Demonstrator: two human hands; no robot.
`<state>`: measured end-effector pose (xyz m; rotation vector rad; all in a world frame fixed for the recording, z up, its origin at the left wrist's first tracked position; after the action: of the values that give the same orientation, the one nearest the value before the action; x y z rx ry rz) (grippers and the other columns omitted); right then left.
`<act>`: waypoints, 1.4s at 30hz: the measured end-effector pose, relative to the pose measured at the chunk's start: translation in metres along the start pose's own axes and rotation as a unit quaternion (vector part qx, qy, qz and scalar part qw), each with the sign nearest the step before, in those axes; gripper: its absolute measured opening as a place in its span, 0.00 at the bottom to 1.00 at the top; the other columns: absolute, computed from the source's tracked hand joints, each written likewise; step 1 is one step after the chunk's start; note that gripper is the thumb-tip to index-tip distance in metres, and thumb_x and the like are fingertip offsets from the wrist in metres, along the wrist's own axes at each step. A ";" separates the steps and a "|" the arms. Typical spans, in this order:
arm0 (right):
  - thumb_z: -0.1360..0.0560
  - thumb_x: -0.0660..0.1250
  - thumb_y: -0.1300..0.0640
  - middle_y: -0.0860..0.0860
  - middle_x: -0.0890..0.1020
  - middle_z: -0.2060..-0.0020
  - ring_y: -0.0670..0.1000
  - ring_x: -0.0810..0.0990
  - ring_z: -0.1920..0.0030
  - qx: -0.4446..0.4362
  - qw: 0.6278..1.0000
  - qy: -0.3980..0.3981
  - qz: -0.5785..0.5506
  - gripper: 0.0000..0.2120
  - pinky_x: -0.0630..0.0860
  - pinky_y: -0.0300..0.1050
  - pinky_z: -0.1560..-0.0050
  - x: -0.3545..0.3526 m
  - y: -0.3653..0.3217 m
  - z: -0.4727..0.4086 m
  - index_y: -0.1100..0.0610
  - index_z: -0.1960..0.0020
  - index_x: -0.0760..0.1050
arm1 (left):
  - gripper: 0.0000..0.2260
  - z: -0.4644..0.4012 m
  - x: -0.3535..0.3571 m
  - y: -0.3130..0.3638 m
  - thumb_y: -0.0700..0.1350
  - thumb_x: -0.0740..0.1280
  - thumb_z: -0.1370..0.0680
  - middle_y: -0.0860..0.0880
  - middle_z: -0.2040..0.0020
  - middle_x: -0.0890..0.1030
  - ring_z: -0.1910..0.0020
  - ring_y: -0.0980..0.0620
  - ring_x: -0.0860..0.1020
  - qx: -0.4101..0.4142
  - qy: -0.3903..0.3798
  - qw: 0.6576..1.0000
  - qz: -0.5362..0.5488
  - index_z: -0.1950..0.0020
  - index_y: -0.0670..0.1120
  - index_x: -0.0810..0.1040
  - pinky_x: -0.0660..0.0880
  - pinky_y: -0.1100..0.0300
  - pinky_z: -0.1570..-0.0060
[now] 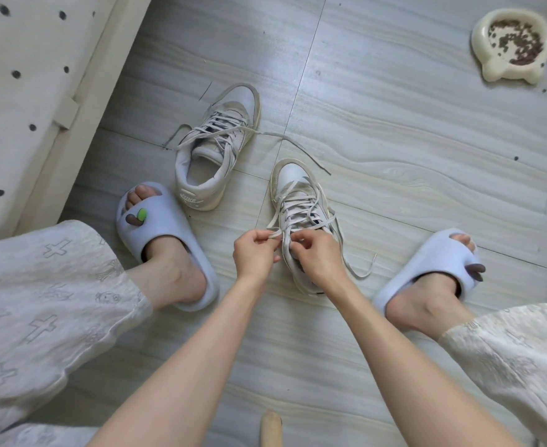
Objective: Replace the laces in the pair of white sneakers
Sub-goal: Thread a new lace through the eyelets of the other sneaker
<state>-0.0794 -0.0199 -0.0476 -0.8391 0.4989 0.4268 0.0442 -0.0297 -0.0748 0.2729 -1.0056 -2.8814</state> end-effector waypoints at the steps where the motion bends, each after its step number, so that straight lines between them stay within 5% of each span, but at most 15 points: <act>1: 0.28 0.65 0.62 0.53 0.82 0.67 0.54 0.78 0.63 -0.004 1.000 0.002 -0.001 0.07 0.71 0.45 0.57 0.000 0.000 0.000 0.57 0.56 0.82 | 0.02 0.000 0.001 -0.001 0.37 0.70 0.26 0.49 0.63 0.78 0.63 0.54 0.76 -0.010 -0.014 1.000 -0.001 0.56 0.41 0.78 0.75 0.66 0.70; 4: 0.27 0.65 0.62 0.52 0.81 0.68 0.52 0.76 0.64 -0.020 1.000 -0.002 -0.005 0.09 0.66 0.42 0.62 0.000 -0.002 0.001 0.55 0.54 0.83 | 0.06 0.001 0.002 0.000 0.38 0.69 0.26 0.48 0.62 0.79 0.62 0.54 0.74 -0.011 -0.037 0.999 -0.023 0.50 0.38 0.80 0.73 0.64 0.64; 7: 0.27 0.65 0.62 0.50 0.80 0.69 0.50 0.76 0.64 -0.030 0.999 0.000 -0.009 0.10 0.65 0.39 0.65 -0.001 -0.002 0.002 0.54 0.54 0.84 | 0.03 0.005 0.003 0.003 0.40 0.69 0.25 0.46 0.62 0.78 0.60 0.52 0.74 0.001 -0.044 0.998 -0.035 0.57 0.42 0.80 0.73 0.62 0.63; 13: 0.27 0.65 0.63 0.57 0.83 0.55 0.57 0.78 0.51 -0.036 0.998 0.050 0.027 0.07 0.65 0.42 0.54 0.001 0.000 0.003 0.62 0.54 0.82 | 0.07 0.006 -0.001 0.014 0.42 0.65 0.23 0.50 0.64 0.77 0.60 0.53 0.74 0.035 -0.054 0.998 -0.013 0.61 0.46 0.75 0.72 0.58 0.56; 18: 0.25 0.62 0.61 0.58 0.79 0.52 0.57 0.74 0.48 -0.022 0.998 0.040 0.045 0.06 0.66 0.46 0.48 -0.006 0.002 0.007 0.63 0.55 0.77 | 0.09 0.001 -0.014 0.053 0.38 0.61 0.22 0.52 0.73 0.74 0.73 0.55 0.73 0.021 -0.114 0.960 0.256 0.62 0.45 0.72 0.73 0.61 0.62; 24: 0.24 0.58 0.59 0.57 0.79 0.53 0.59 0.75 0.48 -0.005 0.995 0.043 0.088 0.05 0.71 0.51 0.49 -0.019 0.008 0.018 0.59 0.55 0.71 | 0.11 0.011 -0.041 0.090 0.47 0.62 0.21 0.53 0.78 0.66 0.79 0.56 0.66 0.058 -0.119 0.974 0.185 0.62 0.46 0.71 0.68 0.65 0.73; 26: 0.24 0.57 0.60 0.58 0.80 0.53 0.59 0.75 0.49 0.006 0.997 0.055 0.052 0.05 0.70 0.50 0.51 -0.027 0.007 0.023 0.60 0.53 0.70 | 0.12 0.018 -0.039 0.085 0.50 0.63 0.22 0.54 0.80 0.64 0.81 0.56 0.64 0.070 -0.129 0.988 0.039 0.61 0.45 0.74 0.66 0.63 0.75; 30: 0.23 0.57 0.62 0.56 0.81 0.53 0.58 0.76 0.49 -0.023 0.998 0.058 -0.026 0.04 0.68 0.48 0.51 -0.039 -0.008 0.028 0.59 0.52 0.70 | 0.11 0.039 -0.020 0.058 0.49 0.64 0.22 0.53 0.81 0.64 0.81 0.55 0.63 0.074 -0.202 0.959 -0.184 0.57 0.42 0.78 0.66 0.64 0.75; 33: 0.21 0.57 0.62 0.54 0.83 0.57 0.55 0.81 0.52 -0.013 0.977 0.062 -0.204 0.08 0.76 0.51 0.47 -0.052 -0.020 0.030 0.54 0.58 0.67 | 0.11 0.045 -0.017 0.040 0.47 0.64 0.22 0.51 0.78 0.68 0.77 0.53 0.68 0.060 -0.196 0.965 -0.162 0.61 0.44 0.77 0.72 0.61 0.69; 36: 0.19 0.52 0.63 0.60 0.83 0.59 0.55 0.83 0.57 0.013 0.907 0.033 -0.420 0.08 0.80 0.46 0.52 -0.074 -0.027 0.034 0.58 0.56 0.64 | 0.10 0.041 -0.021 0.037 0.44 0.64 0.22 0.52 0.75 0.75 0.66 0.51 0.73 0.071 -0.171 0.978 -0.097 0.62 0.44 0.76 0.71 0.57 0.56; 42: 0.18 0.50 0.63 0.54 0.78 0.70 0.50 0.83 0.65 0.017 0.866 0.023 -0.499 0.09 0.80 0.42 0.62 -0.118 -0.019 0.049 0.62 0.54 0.67 | 0.07 0.041 -0.008 0.028 0.38 0.67 0.24 0.48 0.62 0.76 0.60 0.55 0.73 0.070 -0.172 0.975 -0.126 0.61 0.46 0.74 0.71 0.61 0.56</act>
<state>-0.1524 -0.0113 0.0593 -0.9583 0.0621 -0.5632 0.0450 -0.0260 -0.0247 -0.1062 -1.3195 -3.1620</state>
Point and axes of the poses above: each hand's wrist, its own z-axis away from the middle knuckle, its own x-axis out of the palm, y = z × x, the point moved 5 cm from there along -z, towards the middle knuckle
